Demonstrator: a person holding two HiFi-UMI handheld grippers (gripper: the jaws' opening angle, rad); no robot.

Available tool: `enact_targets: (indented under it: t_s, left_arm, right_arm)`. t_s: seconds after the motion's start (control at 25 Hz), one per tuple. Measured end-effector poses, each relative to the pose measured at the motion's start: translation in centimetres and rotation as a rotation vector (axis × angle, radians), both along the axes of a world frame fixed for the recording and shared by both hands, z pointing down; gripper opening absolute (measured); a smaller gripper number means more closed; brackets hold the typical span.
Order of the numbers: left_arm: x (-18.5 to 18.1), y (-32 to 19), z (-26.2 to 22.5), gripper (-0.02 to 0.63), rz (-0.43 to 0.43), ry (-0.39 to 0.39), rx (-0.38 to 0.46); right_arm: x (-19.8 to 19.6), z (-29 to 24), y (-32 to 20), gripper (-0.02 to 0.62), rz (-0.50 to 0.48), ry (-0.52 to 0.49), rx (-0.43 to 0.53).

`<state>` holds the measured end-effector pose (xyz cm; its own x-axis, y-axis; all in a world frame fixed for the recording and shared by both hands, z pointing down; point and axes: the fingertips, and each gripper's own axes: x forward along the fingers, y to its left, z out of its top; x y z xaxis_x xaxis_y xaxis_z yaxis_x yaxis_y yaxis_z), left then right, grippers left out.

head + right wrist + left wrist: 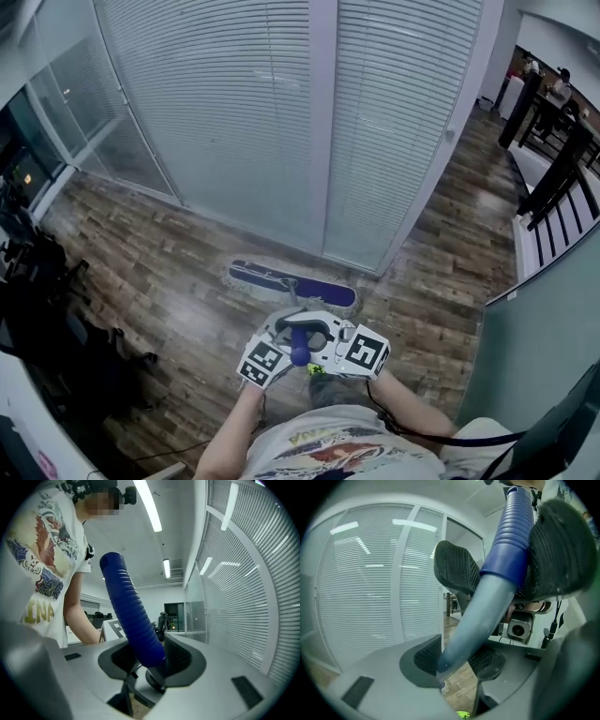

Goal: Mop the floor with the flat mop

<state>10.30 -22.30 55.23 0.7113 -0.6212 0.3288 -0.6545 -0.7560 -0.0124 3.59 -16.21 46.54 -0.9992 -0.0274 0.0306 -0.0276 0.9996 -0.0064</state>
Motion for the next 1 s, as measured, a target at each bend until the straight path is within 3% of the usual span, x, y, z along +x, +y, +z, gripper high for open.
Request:
enact_targets:
  t_s: [0.36,1.0]
  left_arm:
    - [-0.8,14.7,0.7,0.127,-0.034,0.019,0.012]
    - [3.2,33.8,0.5,0.129,-0.077,0.015,-0.017]
  right_arm:
    - [-0.8,1.0,15.0,0.155,-0.044,0.029,0.076]
    - [3.5,0.3,34.3,0.153,-0.052,0.006,0.049]
